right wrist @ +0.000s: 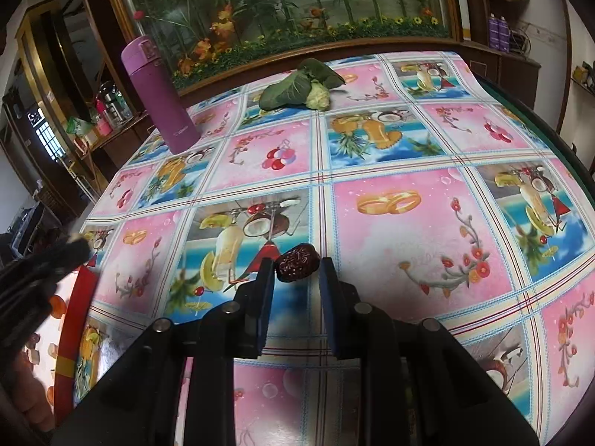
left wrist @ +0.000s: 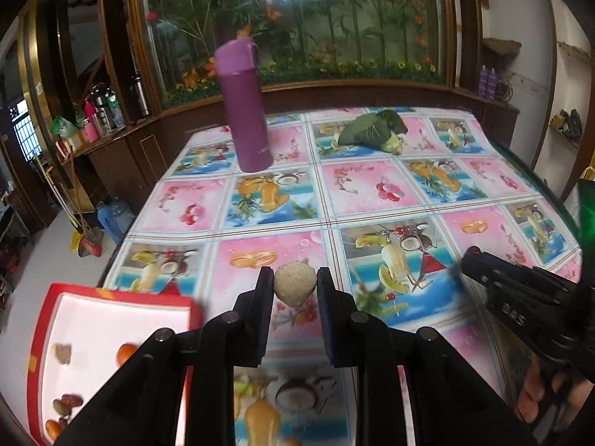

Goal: Organize fruits
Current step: 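Carry the red date and the beige chunk over the white tray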

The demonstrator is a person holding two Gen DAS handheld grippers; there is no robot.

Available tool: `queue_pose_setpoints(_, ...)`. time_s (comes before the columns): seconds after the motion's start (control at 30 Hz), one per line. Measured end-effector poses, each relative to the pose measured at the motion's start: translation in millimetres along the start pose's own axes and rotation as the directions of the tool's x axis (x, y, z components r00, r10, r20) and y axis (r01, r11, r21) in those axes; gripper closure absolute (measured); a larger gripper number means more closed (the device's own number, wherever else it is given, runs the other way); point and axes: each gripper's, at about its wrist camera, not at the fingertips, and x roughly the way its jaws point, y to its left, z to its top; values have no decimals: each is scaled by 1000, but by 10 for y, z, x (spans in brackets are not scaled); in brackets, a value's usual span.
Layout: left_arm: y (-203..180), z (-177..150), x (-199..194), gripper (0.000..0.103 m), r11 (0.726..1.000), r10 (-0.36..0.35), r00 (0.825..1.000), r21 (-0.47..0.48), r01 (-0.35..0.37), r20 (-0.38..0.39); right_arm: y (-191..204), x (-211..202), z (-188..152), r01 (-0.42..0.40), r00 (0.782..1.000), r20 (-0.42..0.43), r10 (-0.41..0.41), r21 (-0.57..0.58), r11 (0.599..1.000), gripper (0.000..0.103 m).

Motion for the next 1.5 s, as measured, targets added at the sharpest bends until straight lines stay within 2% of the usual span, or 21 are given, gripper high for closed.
queue_pose_setpoints(0.2, 119, -81, -337, 81, 1000, 11, 999, -17, -11, 39, 108, -130, -63, -22, 998, 61, 23, -30, 999, 77)
queue_pose_setpoints(0.4, 268, -177, -566, 81, 999, 29, 997, -35, -27, 65, 268, -289, -164, -62, 994, 88, 66, -49, 997, 77)
queue_pose_setpoints(0.87, 469, -382, -826, 81, 997, 20, 996, -76, -13, 88, 484, -701, -314, -111, 985, 123, 118, -59, 992, 77)
queue_pose_setpoints(1.13, 616, -471, -939, 81, 995, 21, 994, -103, -11, 104, 718, -940, -360, -141, 977, 143, 156, -107, 984, 77)
queue_pose_setpoints(1.37, 991, -662, -982, 81, 986, 56, 994, -165, -40, 92, 1055, -963, -459, -182, 972, 117, 203, -172, 968, 77)
queue_pose_setpoints(1.5, 1341, -837, -1023, 81, 972, 108, 991, -217, -89, 77, 1276, -936, -526, -212, 968, 90, 233, -200, 957, 77)
